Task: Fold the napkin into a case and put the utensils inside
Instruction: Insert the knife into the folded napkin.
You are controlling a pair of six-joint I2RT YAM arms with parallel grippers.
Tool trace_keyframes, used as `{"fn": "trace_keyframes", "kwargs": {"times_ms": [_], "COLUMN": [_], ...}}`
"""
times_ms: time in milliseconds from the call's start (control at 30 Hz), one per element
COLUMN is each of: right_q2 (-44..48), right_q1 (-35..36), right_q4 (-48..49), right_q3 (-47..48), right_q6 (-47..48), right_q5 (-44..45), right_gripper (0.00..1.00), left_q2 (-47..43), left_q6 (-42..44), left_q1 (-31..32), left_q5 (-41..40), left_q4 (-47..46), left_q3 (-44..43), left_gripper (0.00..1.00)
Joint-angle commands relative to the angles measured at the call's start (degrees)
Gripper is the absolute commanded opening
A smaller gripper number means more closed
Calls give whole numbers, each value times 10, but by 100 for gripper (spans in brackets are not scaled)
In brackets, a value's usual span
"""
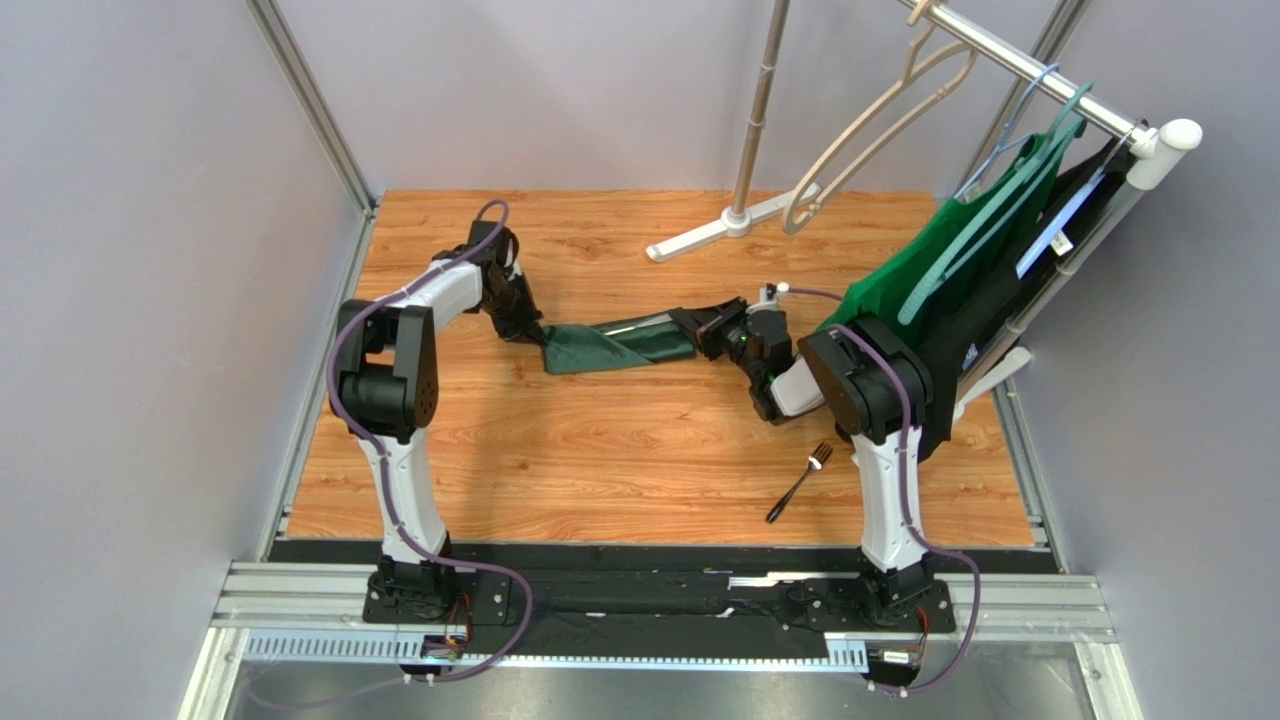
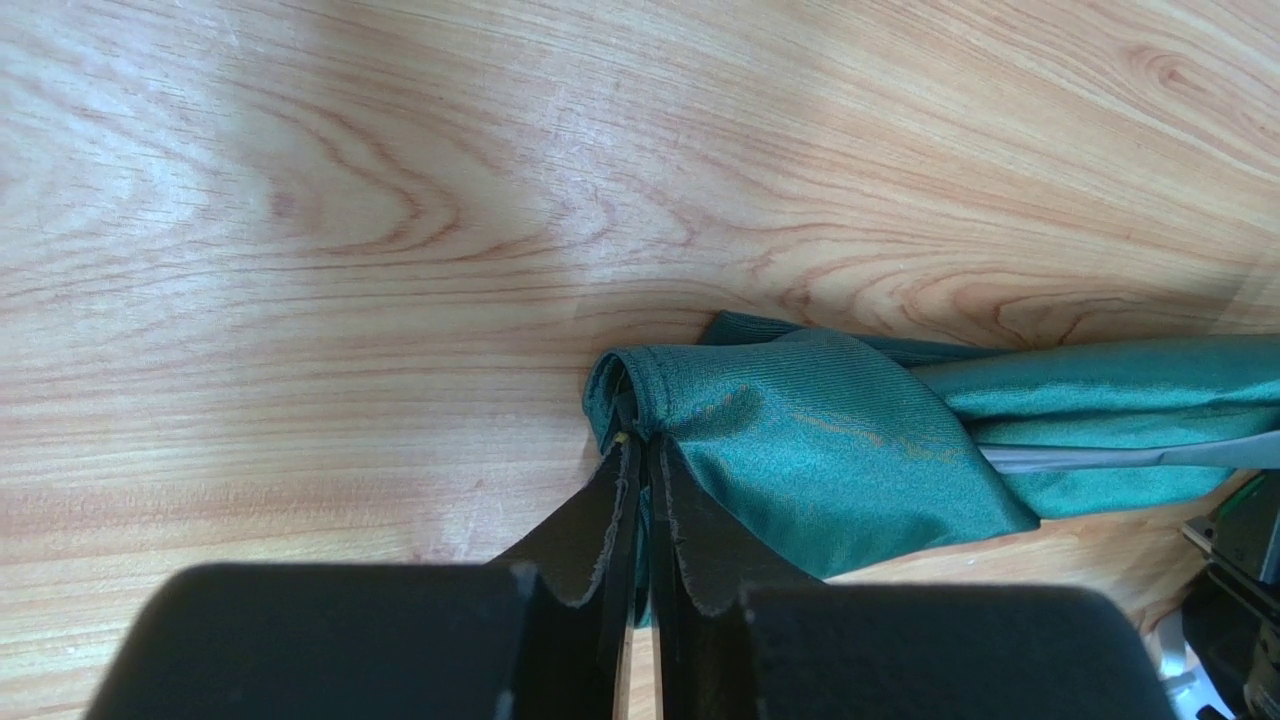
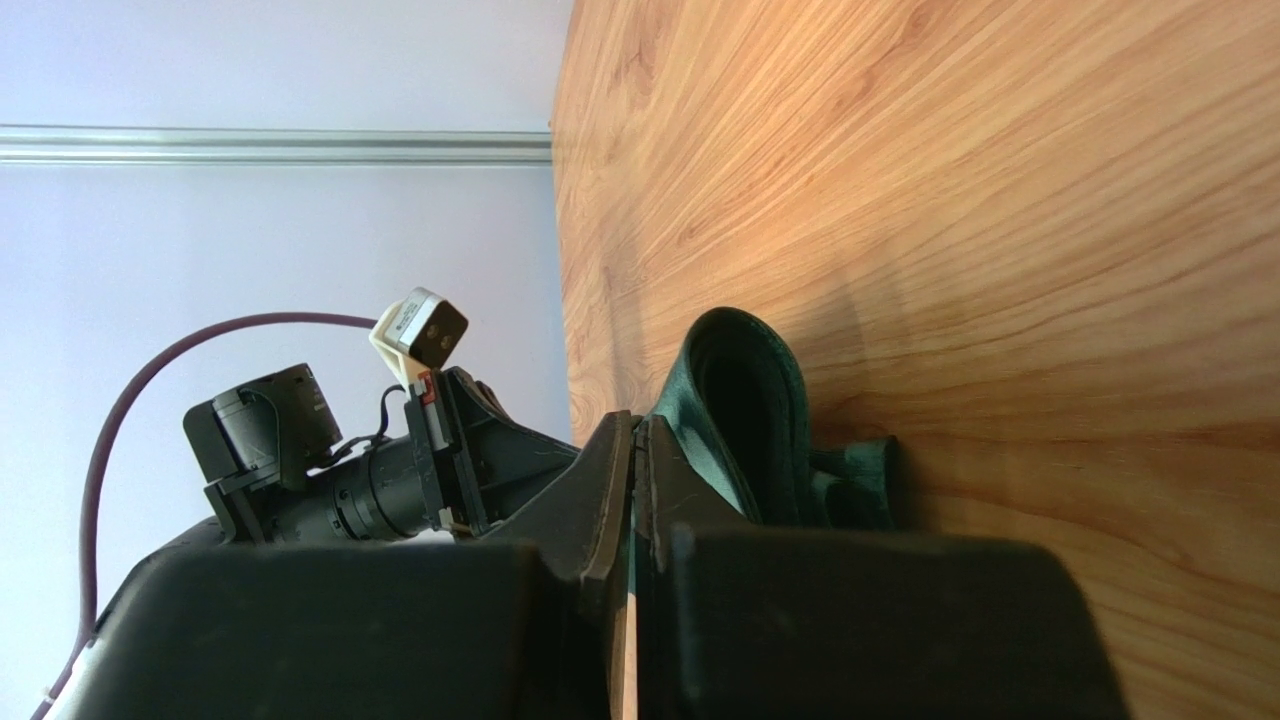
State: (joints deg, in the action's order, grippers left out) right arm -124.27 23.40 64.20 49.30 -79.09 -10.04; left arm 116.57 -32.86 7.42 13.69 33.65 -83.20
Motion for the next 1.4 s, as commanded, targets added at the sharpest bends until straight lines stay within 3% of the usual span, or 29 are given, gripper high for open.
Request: {"fn": "trace_keyframes", "kwargs": {"times_ms": [0, 200, 433, 600, 767, 900, 967, 1267, 1367], "right_q2": [-9, -24, -12, 25, 86, 128, 144, 224, 264], "right_q1": [18, 21, 32, 29, 15, 3, -2, -7, 8], "right_q4": [10, 48, -1, -44, -188, -310, -433, -712, -897], "right_q3": [20, 0, -2, -14, -5, 21, 62, 113, 149], "right_q6": [1, -37, -26, 11, 91, 150, 183, 370, 486], "right_q5": [6, 22, 28, 21, 2, -24, -33, 13, 84], "right_gripper": [0, 0, 0, 20, 43, 51, 55, 64, 64], "left_q2": [-7, -16, -22, -26, -46, -58, -68, -142, -194], "left_q6": [5, -3, -6, -8, -8, -10, -10, -12, -3], "left_q1": [-3, -2, -2, -2, -2, -2, -2, -1, 7], "left_q5": [11, 12, 14, 13, 8, 7, 6, 9, 16], "left_q4": [-1, -13, -17, -17, -17, -12, -10, 5, 13], "left_q3": [-11, 5, 13, 14, 11, 6, 5, 13, 29], "left_gripper": [10, 8, 7, 9, 17, 22, 25, 33, 33]}}
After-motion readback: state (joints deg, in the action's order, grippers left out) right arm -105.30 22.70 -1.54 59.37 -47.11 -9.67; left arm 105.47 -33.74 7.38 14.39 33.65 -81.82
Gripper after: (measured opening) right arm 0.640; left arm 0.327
